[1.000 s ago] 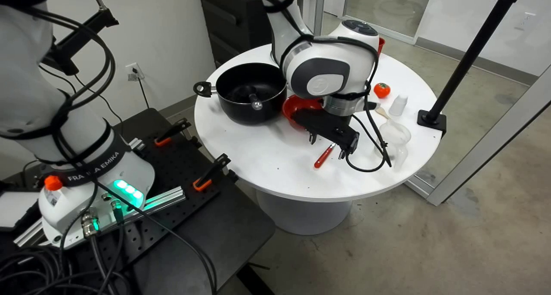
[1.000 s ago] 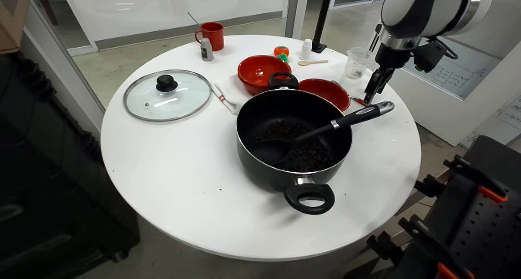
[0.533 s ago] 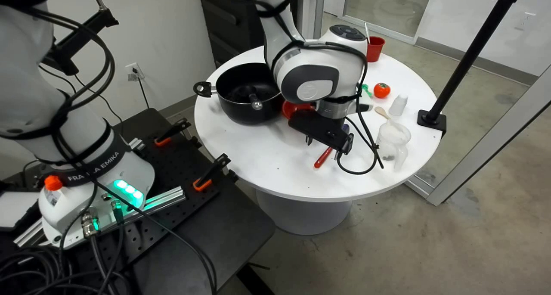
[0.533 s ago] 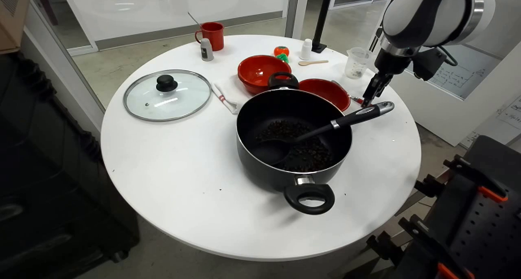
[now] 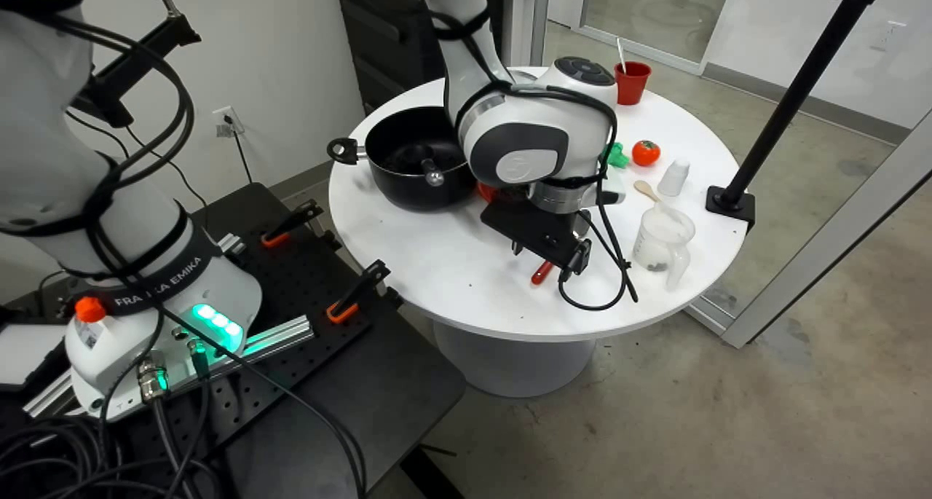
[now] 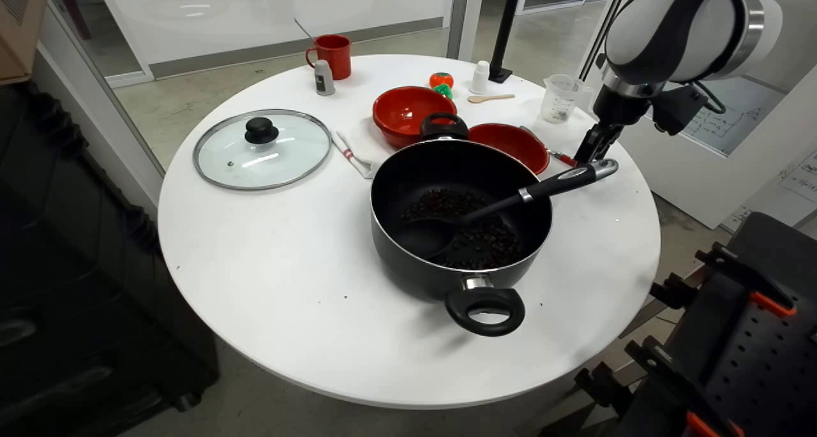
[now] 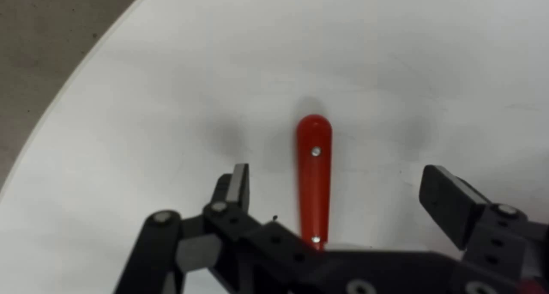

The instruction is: Use the spoon to scoop some beans from the red bowl and put them in the pot

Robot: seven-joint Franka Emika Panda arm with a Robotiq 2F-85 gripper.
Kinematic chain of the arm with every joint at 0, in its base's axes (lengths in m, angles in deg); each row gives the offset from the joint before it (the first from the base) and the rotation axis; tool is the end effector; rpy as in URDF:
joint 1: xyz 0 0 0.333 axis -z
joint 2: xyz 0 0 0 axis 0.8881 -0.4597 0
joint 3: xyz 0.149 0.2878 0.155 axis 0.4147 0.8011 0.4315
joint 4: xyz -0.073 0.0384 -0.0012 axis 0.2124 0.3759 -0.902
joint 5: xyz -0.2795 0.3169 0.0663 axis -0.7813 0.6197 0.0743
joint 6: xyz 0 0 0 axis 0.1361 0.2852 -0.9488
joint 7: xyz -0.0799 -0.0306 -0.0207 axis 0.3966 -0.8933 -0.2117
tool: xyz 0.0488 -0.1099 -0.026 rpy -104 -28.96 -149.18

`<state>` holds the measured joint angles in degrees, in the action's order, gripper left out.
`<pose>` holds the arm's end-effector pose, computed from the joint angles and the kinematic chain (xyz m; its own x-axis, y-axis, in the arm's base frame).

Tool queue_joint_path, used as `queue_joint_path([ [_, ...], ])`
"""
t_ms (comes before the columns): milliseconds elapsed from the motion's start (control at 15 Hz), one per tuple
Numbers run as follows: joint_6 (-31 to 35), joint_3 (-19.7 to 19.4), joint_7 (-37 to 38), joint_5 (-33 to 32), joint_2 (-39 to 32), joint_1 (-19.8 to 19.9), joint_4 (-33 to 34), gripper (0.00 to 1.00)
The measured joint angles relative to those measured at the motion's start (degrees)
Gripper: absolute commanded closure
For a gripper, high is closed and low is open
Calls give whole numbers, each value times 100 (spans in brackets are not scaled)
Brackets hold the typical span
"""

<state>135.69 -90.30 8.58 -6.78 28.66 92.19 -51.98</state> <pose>0.4657 -0.2791 0.0634 0.9971 0.0690 -0.0314 0.0688 -0.9976 -0.0096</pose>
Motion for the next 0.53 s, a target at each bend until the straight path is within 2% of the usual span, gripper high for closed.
queue_joint_path([
  [133,3,0,14,0,-29,46,0,0],
  [200,5,-4,18,-1,-42,62,-1,25],
  [333,17,-6,19,-5,-71,81,-2,33],
  [533,53,-6,19,-10,-87,83,-5,57],
])
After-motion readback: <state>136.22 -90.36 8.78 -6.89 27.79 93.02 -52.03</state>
